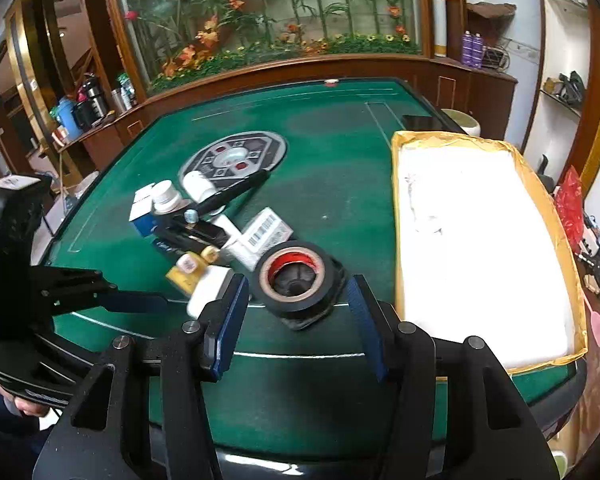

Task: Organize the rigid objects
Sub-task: 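Grasp the black tape roll with the right tool and lift it off its dispenser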

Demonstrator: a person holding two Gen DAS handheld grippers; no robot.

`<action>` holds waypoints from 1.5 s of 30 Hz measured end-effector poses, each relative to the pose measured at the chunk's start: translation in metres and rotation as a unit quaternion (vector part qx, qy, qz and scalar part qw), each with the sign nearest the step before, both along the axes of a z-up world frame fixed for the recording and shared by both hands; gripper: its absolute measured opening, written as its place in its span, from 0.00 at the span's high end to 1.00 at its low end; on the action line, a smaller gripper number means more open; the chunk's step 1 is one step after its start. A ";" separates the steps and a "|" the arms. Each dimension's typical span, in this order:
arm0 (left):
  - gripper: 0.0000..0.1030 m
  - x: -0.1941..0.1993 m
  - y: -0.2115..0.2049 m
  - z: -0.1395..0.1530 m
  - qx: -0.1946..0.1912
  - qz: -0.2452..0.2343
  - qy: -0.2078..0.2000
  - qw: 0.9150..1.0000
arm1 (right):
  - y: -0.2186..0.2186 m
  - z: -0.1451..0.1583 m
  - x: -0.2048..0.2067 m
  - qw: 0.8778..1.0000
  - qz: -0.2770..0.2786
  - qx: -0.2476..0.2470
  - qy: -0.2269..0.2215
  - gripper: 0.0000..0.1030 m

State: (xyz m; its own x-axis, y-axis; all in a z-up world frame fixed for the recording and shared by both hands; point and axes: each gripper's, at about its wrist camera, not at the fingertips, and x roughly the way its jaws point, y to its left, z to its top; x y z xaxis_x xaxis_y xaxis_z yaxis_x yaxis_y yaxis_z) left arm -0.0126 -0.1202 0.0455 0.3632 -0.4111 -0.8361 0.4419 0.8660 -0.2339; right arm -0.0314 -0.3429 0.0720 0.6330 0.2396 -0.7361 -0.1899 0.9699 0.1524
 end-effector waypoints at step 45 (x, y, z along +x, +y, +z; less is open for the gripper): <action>0.70 0.037 -0.005 -0.030 -0.001 0.018 -0.026 0.999 | 0.017 -0.037 0.025 0.997 0.036 0.011 0.070 0.54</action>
State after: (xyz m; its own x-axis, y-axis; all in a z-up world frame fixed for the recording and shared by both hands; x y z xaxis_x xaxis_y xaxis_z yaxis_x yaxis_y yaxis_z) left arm 0.0248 -0.1248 0.0157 0.4209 -0.3985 -0.8149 0.4215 0.8814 -0.2133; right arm -0.0061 -0.3262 0.0350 0.5046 0.2981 -0.8103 -0.2336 0.9506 0.2044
